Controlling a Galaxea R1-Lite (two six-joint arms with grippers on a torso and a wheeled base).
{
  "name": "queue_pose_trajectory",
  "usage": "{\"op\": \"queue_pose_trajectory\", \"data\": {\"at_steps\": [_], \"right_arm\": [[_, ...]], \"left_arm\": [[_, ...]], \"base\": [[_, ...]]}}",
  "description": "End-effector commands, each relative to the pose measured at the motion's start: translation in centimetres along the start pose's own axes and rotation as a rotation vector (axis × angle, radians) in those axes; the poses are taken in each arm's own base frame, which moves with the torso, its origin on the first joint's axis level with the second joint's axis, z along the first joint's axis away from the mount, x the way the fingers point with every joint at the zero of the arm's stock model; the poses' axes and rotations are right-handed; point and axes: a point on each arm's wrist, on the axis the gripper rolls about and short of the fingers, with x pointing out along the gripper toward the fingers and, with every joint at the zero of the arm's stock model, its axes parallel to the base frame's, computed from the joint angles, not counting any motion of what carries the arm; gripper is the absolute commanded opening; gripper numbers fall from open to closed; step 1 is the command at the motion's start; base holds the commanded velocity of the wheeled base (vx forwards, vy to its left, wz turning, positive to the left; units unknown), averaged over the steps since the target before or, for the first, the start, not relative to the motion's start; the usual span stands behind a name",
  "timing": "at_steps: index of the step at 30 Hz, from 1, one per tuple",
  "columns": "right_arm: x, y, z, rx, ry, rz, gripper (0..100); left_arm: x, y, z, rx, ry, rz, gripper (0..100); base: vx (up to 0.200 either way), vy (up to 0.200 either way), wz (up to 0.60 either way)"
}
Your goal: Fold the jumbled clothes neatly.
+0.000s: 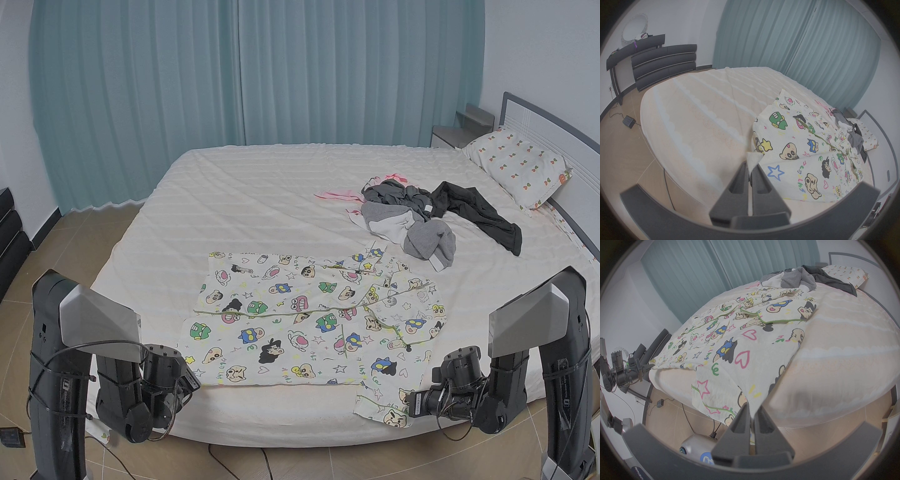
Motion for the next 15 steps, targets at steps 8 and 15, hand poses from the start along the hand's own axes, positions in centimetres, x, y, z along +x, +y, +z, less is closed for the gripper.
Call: {"op": "queue_pose_trajectory", "data": {"at_steps": [8, 15], "right_arm": [[-1.1, 0.0, -1.3, -0.058, 0.036, 0.006, 0], [-1.5, 0.0, -1.4, -0.064, 0.023, 0.011, 0]], "left_arm": [[-0.1, 0.6, -0.7, 0.021, 0.028, 0.021, 0], [-0.4, 0.9, -0.7, 0.054, 0.036, 0.029, 0]], "base": [[0.0, 0.0, 0.0], [0.0, 0.0, 0.0]]}}
